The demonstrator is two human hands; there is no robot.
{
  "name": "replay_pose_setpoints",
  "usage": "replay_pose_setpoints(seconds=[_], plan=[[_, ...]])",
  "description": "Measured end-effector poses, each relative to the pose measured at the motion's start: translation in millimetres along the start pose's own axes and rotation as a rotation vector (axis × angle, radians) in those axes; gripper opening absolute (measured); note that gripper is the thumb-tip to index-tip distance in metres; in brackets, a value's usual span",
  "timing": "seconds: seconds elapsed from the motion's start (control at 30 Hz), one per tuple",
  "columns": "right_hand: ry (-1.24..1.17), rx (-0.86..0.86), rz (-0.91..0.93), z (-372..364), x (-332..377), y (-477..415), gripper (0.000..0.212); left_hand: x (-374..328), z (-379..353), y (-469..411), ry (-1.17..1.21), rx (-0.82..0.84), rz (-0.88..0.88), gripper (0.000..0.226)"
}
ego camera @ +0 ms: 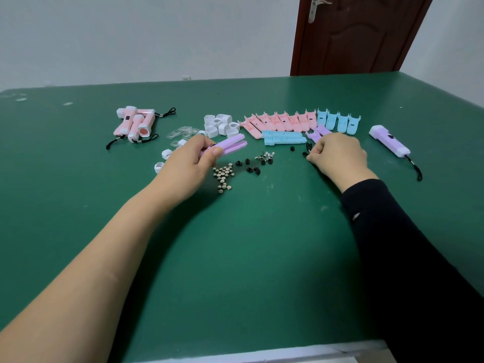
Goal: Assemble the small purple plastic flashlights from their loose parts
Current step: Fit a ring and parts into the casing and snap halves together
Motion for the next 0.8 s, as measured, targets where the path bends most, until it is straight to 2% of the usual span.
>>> replay_pose_setpoints(seconds=[0.1, 0.2, 0.27, 0.33, 0.4, 0.47, 0.53, 0.67, 0.8], plan=[[0.017, 0.027, 0.008, -4.8, -0.7, -2.7, 0.029, -1.2, 0.4, 0.2, 0.002, -0.002, 0.000, 0.019], [0.040, 0.010, 0.042, -6.5, 2.8, -1.6, 0.019, -2.4, 0.4, 0.6, 0.008, -0.003, 0.002, 0.019], [0.030, -0.070, 0.083, -3.3, 8.4, 0.4, 0.016, -2.8, 0.2, 1.1, 0.011, 0.002, 0.006, 0.020], [-0.075, -0.161, 0.140, 2.8, 15.4, 3.1, 0.017, -3.3, 0.3, 1.7, 0.023, 0.005, 0.011, 0.020], [-0.342, -0.187, 0.184, 6.2, 23.6, 8.4, 0.010, -4.1, 0.9, 2.3, 0.043, 0.002, 0.016, 0.020], [-0.657, -0.130, 0.173, 5.4, 33.4, 15.2, 0.011, -5.0, 1.3, 2.6, 0.063, 0.003, 0.019, 0.018], [-0.849, -0.060, 0.155, 1.7, 43.1, 22.0, 0.024, -6.0, 1.2, 2.8, 0.087, 0.008, 0.024, 0.018], [-0.911, 0.120, 0.234, -8.4, 64.3, 34.5, 0.042, -9.1, 0.7, 3.8, 0.121, 0.014, 0.021, 0.019], [-1.063, 0.261, 0.249, -13.1, 76.3, 43.0, 0.025, -11.1, 0.3, 3.6, 0.128, 0.018, 0.020, 0.019]])
Point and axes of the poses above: each hand's wrist, its own y-axis away from the middle knuckle, its own z-axis out of the back of the hand, x = y × z, the point moved 4 cm from there along -y, towards the middle knuckle, and after that the axes turned 2 degrees about -y, right-handed, at the moved point
